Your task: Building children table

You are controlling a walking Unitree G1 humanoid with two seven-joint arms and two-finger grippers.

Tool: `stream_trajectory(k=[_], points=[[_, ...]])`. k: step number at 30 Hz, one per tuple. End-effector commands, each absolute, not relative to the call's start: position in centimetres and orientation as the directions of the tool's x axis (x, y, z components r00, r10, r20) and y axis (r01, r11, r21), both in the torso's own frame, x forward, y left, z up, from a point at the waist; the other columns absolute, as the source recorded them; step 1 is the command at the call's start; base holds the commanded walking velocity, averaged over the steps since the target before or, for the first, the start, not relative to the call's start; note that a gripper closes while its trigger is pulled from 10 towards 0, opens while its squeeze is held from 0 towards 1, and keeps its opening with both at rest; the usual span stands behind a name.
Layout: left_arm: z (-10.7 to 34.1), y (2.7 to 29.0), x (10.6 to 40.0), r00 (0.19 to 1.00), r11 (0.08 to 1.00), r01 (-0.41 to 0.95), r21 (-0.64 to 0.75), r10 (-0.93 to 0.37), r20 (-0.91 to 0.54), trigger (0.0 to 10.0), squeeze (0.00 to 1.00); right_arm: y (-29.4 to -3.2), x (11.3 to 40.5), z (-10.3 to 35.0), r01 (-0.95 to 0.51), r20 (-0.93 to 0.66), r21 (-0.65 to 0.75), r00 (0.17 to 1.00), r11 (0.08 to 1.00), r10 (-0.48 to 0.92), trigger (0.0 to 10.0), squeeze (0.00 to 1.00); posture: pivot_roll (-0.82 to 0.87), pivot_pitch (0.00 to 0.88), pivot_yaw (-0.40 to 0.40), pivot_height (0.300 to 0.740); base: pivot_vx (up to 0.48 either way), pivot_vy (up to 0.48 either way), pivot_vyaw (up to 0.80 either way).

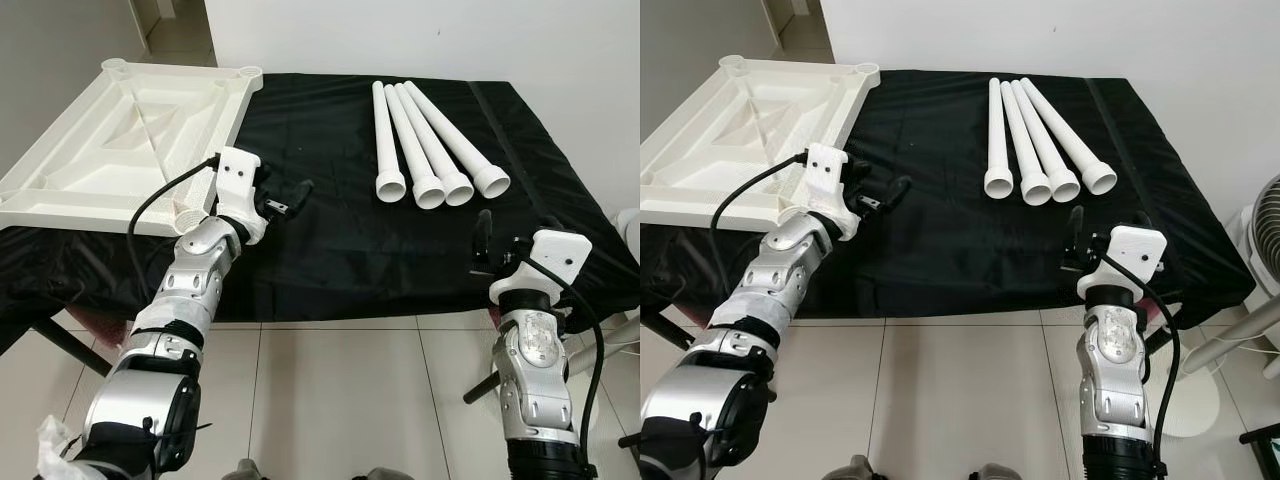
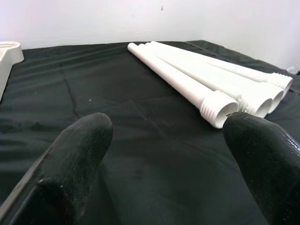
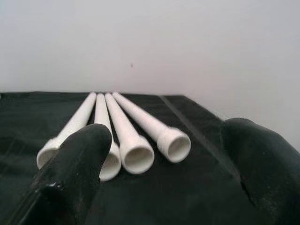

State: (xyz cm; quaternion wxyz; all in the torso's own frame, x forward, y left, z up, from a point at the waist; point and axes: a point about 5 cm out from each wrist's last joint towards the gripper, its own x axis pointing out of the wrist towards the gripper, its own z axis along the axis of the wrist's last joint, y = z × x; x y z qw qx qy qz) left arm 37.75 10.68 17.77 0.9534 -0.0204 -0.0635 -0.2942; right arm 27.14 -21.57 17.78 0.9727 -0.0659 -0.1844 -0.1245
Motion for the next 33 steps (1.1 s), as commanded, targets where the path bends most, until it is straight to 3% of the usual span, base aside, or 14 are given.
stream_trajectory(k=[1, 23, 33], points=[[18.2, 11.4, 38.4, 0.897, 0.905, 0.425, -0.026, -0.417, 0.147, 10.0, 0.00, -21.7, 27.6, 17.8, 0.266, 0.366, -0.120, 0.907, 0.957, -0.206, 10.0, 0.00, -0.05, 0.000, 0.010, 0.740, 0.000, 0.000, 0.00], [19.1, 12.1, 38.9, 0.919, 0.934, 0.358, -0.022, -0.348, 0.186, 10.0, 0.00, -21.7, 28.5, 18.2, 0.244, 0.378, -0.145, 0.909, 0.959, -0.175, 10.0, 0.00, -0.02, 0.000, -0.014, 0.740, 0.000, 0.000, 0.00], [19.3, 12.4, 39.0, 0.923, 0.939, 0.342, -0.025, -0.330, 0.200, 10.0, 0.00, -22.0, 28.7, 18.1, 0.245, 0.377, -0.162, 0.911, 0.956, -0.169, 10.0, 0.00, -0.01, 0.000, -0.022, 0.740, 0.252, 0.000, 0.00]])
